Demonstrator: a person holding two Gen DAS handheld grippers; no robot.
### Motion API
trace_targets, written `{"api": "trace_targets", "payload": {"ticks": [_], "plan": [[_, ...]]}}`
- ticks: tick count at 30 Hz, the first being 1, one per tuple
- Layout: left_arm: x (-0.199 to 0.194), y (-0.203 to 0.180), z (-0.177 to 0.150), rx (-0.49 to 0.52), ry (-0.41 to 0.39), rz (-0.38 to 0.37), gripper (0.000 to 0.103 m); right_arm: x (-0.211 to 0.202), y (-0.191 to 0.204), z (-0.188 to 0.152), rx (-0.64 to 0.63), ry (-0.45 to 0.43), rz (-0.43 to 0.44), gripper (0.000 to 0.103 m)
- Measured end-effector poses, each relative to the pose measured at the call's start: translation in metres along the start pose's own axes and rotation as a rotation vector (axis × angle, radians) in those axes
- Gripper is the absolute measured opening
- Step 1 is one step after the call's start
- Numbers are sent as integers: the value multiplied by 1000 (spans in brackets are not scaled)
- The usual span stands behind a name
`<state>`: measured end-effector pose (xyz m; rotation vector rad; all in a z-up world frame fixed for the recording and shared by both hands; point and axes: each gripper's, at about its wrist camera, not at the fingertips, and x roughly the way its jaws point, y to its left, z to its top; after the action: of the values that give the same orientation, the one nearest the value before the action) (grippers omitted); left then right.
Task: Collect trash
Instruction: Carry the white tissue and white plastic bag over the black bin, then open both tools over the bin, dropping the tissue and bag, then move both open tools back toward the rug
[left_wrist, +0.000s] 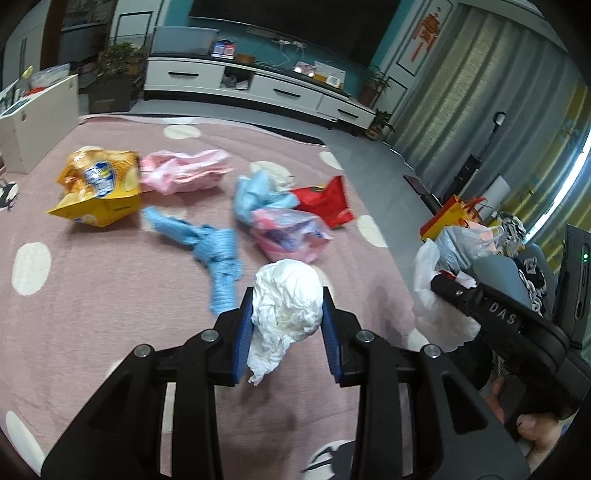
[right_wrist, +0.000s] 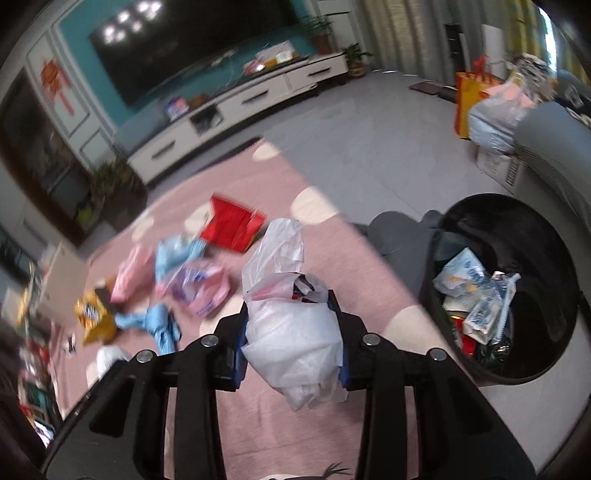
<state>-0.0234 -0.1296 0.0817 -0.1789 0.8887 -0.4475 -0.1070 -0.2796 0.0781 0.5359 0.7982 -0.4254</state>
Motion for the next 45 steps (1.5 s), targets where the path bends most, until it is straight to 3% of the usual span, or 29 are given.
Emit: {"api": "trace_targets", "payload": {"ticks": [10,17,26,35,38,40,43,45], "plan": [[29,-81,-13,115,29,-77,34,-40,-104,13,294,-114,-100,37],[60,-147,-23,227,73,-135,34,-42,-157,7,438,-124,-144,37],[87,-201,-42,333,127,-192,35,-41,-187,2,531,-124,-158,38],[105,-231,-59,391,180,-269,36,-39,-209,0,596,-118,-171,39],[109,-238,-62,391,188,-295,44,-40,-211,0,607,-125,-169,40],[108,-239,-63,392,180,-304,57,-41,-213,1,615,-131,-166,45],[103,-236,-61,390,159,-305,78,-45,-214,1,626,-156,-165,55],[97,-229,-56,373,142,-295,82,-48,-213,2,629,-173,-165,66]]}}
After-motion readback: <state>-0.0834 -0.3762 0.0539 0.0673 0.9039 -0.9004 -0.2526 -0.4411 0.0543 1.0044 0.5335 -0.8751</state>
